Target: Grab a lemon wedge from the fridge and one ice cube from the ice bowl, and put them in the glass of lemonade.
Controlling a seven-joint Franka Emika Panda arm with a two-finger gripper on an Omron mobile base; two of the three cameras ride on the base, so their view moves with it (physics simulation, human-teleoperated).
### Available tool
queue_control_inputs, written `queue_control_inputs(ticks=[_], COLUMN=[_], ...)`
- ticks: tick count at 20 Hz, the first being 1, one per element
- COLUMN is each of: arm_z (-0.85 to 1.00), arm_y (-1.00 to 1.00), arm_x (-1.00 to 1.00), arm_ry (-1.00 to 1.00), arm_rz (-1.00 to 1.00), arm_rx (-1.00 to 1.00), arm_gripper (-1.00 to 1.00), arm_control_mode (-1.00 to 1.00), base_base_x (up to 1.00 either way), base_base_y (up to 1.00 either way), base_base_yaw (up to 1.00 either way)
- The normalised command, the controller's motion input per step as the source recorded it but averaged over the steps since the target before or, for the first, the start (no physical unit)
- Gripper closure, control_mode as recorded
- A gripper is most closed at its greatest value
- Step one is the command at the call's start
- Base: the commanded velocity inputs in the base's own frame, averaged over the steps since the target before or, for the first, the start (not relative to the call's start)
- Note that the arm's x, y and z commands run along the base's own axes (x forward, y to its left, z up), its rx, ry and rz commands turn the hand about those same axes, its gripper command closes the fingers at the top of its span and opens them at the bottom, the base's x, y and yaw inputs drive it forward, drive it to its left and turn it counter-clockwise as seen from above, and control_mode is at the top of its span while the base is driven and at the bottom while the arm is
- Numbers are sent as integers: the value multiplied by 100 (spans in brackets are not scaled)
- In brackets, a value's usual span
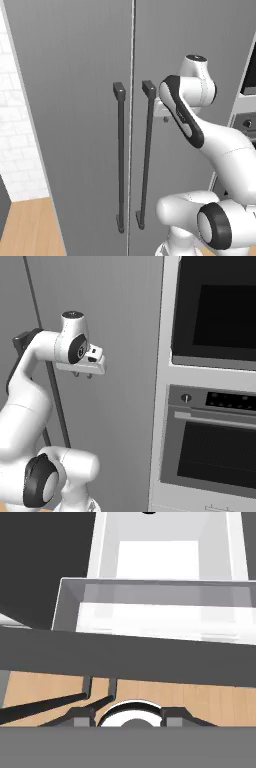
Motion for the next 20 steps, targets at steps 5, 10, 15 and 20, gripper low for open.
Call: queue_control_inputs(ticks=[5, 10, 15, 20], arm_z=[-19, -48, -75, 0], arm_y=[-2, -2, 0, 0], arm_x=[-65, -97, -67, 0], arm_ry=[0, 1, 7, 0], arm_rz=[0, 0, -2, 0], arm_rx=[0, 0, 0, 0], arm_gripper=[-100, -100, -100, -100], arm_control_mode=[-100, -100, -100, 100], base_base_x=[0, 0, 0, -62], base_base_y=[0, 0, 0, -43], base_base_yaw=[0, 0, 0, -3])
